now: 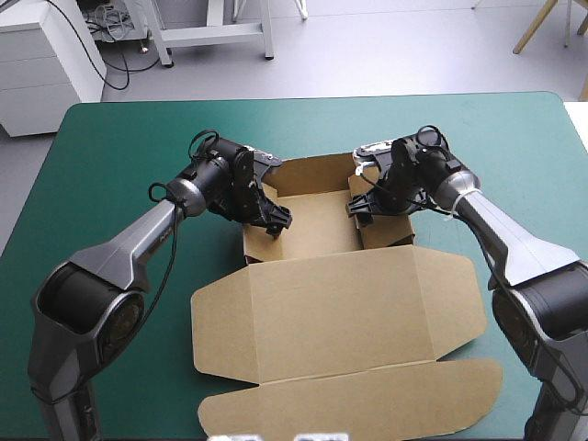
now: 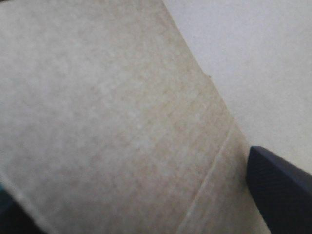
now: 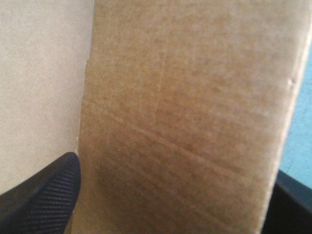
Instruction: Fold the box
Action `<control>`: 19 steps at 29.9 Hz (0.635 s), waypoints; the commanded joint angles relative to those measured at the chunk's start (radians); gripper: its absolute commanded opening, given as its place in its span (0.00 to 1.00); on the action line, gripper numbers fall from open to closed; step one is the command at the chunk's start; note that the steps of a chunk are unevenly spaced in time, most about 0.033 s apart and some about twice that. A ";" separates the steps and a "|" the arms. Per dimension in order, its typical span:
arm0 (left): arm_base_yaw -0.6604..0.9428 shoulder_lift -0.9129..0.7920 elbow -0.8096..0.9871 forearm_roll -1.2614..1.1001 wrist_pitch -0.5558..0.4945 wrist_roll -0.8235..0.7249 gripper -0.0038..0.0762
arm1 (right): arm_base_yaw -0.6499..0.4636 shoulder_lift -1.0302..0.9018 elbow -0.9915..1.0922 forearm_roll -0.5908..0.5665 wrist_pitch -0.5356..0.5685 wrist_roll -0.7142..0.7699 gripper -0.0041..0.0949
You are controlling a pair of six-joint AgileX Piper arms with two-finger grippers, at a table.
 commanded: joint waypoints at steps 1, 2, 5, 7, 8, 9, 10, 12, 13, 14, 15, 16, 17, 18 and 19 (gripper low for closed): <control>-0.005 -0.104 -0.034 -0.001 -0.013 0.032 0.96 | -0.004 -0.071 -0.031 0.000 -0.019 -0.020 0.87; -0.005 -0.125 -0.034 -0.001 -0.020 0.048 0.96 | -0.004 -0.080 -0.031 -0.002 -0.021 -0.032 0.87; -0.005 -0.199 -0.034 0.001 -0.043 0.077 0.96 | -0.004 -0.112 -0.031 -0.005 -0.032 -0.032 0.87; -0.005 -0.249 -0.034 0.001 -0.054 0.095 0.96 | -0.008 -0.143 -0.031 -0.005 -0.045 -0.032 0.87; -0.005 -0.278 -0.034 0.001 -0.057 0.096 0.96 | -0.010 -0.157 -0.031 -0.005 -0.047 -0.032 0.87; -0.005 -0.307 -0.034 0.001 -0.057 0.099 0.96 | -0.010 -0.176 -0.031 -0.005 -0.049 -0.032 0.87; -0.005 -0.336 -0.034 0.003 -0.057 0.101 0.96 | -0.010 -0.196 -0.031 -0.013 -0.050 -0.032 0.87; -0.005 -0.388 -0.034 0.005 -0.055 0.128 0.96 | -0.010 -0.235 -0.031 -0.013 -0.050 -0.039 0.87; -0.005 -0.417 -0.034 0.010 -0.055 0.128 0.96 | -0.010 -0.257 -0.031 -0.013 -0.050 -0.041 0.87; -0.005 -0.440 -0.034 0.012 -0.054 0.128 0.96 | -0.010 -0.280 -0.031 -0.013 -0.049 -0.041 0.87; -0.005 -0.467 -0.034 0.019 -0.048 0.128 0.96 | -0.010 -0.303 -0.031 -0.013 -0.049 -0.041 0.87; -0.005 -0.494 -0.034 0.027 -0.040 0.128 0.96 | -0.010 -0.324 -0.031 -0.013 -0.049 -0.041 0.87; -0.005 -0.521 -0.034 0.029 -0.026 0.130 0.94 | -0.010 -0.341 -0.031 -0.013 -0.049 -0.041 0.87; -0.005 -0.547 -0.034 0.031 -0.008 0.140 0.93 | -0.010 -0.365 -0.031 -0.013 -0.049 -0.041 0.87; -0.005 -0.571 -0.030 0.031 0.008 0.153 0.91 | -0.010 -0.383 -0.031 -0.013 -0.049 -0.043 0.87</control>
